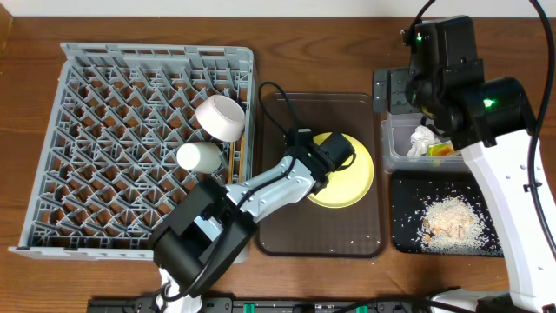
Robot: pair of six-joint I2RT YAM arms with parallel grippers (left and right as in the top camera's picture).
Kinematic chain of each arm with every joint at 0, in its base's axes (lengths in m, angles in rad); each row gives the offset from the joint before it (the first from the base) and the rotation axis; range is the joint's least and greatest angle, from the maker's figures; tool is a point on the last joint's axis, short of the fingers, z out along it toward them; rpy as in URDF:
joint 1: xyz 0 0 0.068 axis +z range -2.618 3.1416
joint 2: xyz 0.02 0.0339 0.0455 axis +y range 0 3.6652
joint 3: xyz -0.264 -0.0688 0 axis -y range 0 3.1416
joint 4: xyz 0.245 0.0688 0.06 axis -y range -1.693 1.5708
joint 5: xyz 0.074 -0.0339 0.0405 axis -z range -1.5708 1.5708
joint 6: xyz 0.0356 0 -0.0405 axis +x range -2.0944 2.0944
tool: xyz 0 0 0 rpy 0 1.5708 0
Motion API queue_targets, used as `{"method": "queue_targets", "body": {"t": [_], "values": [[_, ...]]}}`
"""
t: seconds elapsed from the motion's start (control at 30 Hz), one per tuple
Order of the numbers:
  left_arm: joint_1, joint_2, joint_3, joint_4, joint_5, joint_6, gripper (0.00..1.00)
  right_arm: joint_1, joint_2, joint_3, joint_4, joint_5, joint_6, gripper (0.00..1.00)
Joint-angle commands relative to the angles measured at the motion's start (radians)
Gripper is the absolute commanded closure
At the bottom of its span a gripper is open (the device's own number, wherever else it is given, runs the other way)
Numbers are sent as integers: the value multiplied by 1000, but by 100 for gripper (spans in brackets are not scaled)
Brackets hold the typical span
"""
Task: Sort waste into correct bins and load items into the dishwasher
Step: 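Lift the yellow plate with the left gripper and carry it to the rack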
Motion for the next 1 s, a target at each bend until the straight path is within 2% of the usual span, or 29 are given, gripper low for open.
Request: {"method": "queue_targets", "body": {"t": [0.0,0.17,0.23,0.4,0.53,0.77,0.83,0.97], "values": [[3,-32,-42,-43,-60,6,92,-6,-1,3,-1,10,-14,1],[2,-227,-42,-79,-244,14,93,-6,-1,3,-1,10,-14,1],[2,-335,-42,-84,-281,70,93,-6,-1,3,-1,10,-14,1],[2,-462,-42,-83,-407,187,92,-6,-1,2,-1,10,-14,1],[2,-521,-42,-64,-589,360,93,-6,-1,3,-1,10,-14,1],[2,-542,-42,55,-1038,598,93,-6,-1,3,-1,10,-14,1],[4,-542,-42,113,-1085,692,93,-6,-1,3,-1,10,-14,1],[51,-542,-42,233,-1086,889,93,-6,-1,3,-1,10,-14,1]]}}
